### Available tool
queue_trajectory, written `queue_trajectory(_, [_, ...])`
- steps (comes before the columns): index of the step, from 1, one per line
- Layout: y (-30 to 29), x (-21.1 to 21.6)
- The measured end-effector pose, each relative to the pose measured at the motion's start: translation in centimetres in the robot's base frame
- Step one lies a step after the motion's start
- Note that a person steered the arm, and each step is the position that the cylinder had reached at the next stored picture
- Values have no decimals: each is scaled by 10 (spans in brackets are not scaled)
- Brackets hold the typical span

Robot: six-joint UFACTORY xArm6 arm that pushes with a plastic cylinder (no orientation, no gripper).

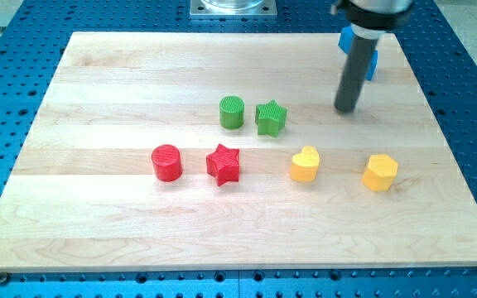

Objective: Point your arm at the top right of the yellow heart

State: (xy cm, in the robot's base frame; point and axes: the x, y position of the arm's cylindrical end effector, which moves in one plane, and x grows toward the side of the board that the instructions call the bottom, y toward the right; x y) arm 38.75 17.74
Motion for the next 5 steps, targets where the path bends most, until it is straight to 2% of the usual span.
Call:
queue_trajectory(3, [-13, 11])
queue_trajectory(4, [-31, 59])
queue_trajectory(5, [-42, 66])
